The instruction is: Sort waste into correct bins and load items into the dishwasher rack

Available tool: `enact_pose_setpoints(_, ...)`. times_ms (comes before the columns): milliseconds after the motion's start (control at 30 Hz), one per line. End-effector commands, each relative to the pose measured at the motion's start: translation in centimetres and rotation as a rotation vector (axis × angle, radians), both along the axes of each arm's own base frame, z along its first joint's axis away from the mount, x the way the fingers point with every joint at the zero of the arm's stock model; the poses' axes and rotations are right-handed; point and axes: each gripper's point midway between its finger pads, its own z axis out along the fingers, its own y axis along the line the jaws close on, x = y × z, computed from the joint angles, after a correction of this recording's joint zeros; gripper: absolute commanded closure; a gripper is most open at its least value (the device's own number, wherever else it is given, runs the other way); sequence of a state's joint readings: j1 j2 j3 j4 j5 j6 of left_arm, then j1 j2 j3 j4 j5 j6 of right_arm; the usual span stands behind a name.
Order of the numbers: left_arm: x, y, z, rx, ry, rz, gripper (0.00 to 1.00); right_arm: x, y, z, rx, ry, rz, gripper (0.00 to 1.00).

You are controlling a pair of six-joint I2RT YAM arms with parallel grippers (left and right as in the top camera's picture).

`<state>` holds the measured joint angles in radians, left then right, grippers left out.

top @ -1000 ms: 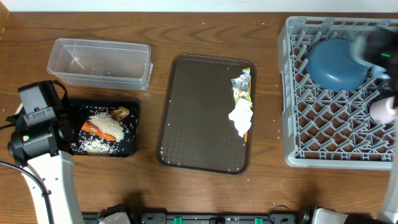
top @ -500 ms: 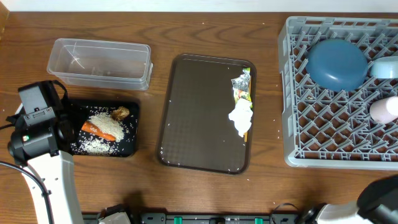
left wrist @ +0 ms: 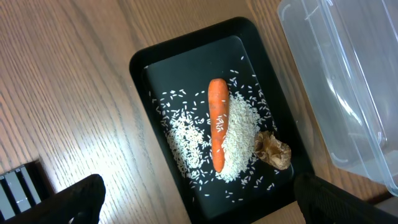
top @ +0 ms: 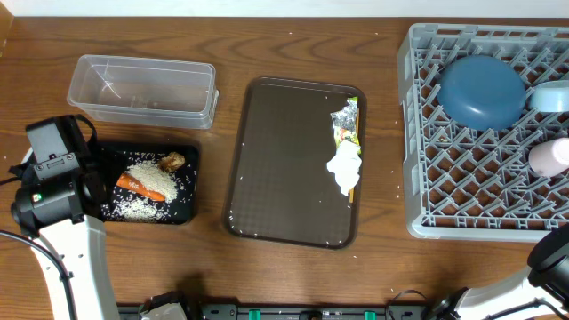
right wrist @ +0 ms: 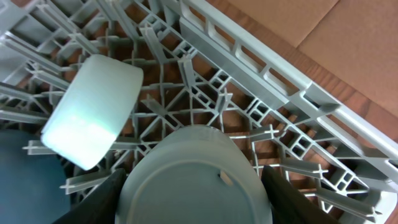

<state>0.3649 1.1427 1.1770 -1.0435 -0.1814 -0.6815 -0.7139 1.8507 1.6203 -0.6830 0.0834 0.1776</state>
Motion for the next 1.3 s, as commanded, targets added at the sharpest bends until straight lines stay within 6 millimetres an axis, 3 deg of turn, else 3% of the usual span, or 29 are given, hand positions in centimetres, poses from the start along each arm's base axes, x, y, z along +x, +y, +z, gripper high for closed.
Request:
enact_pose_setpoints(0,0.2,0.2,0.7,0.001,-0.020,0.011,0.02,-1.1,-1.4,-0.4,-0.027,0.037,-0.039,0.50)
enact_pose_setpoints(167,0.2,0.2,0.7,0.001,-0.020,0.011,0.02,-1.8,-1.9,-0.6,-0.018,0.042,-0.046,0.34)
enact_pose_setpoints(367,0.2,0.2,0.7,0.001,-0.020,0.012,0.02,-2.0,-1.7,-0.8,-0.004,0.049,-0.042,0.32)
enact_pose_setpoints(500,0.2,0.2,0.7,0.001,-0.020,0.011,0.02,-1.0,-0.3,-0.6,0.056,-0.007,0.007,0.31)
enact_pose_setpoints(567,0.2,0.2,0.7,0.001,-0.020,0.011,0.02,0.0,0.9,0.4,0.095,-0.073,0.048,0.31)
enact_pose_setpoints(700,0.2,0.2,0.7,0.001,-0.020,0.012,0.02,2.1,3.9,4.4,0.111,-0.208,0.163,0.33)
enact_pose_setpoints(800,0.2,0.2,0.7,0.001,-0.020,0.012,0.02,3.1,6.7,8.4,0.067,-0.285,0.241,0.33)
enact_pose_setpoints(867,0.2,0.2,0.7,0.001,-0.020,0.011,0.02,3.9,9.5,11.1,0.047,-0.339,0.316,0.31)
enact_pose_setpoints(933,0.2,0.2,0.7,0.001,-0.020,0.011,0.02,4.8,13.8,13.5,0.069,-0.401,0.436,0.30)
enact_pose_setpoints(967,0.2,0.2,0.7,0.001,-0.020,0.011,0.02,5.0,15.2,13.9,0.084,-0.412,0.472,0.30)
enact_pose_setpoints(1000,0.2,0.2,0.7,0.001,-0.020,0.011,0.02,5.3,17.8,14.5,0.113,-0.426,0.537,0.30)
enact_pose_setpoints(1133,0.2,0.2,0.7,0.001,-0.020,0.012,0.02,5.8,26.3,14.1,0.201,-0.381,0.709,0.31)
enact_pose_setpoints(1267,0.2,0.2,0.7,0.001,-0.020,0.011,0.02,6.2,33.2,11.4,0.208,-0.248,0.818,0.26)
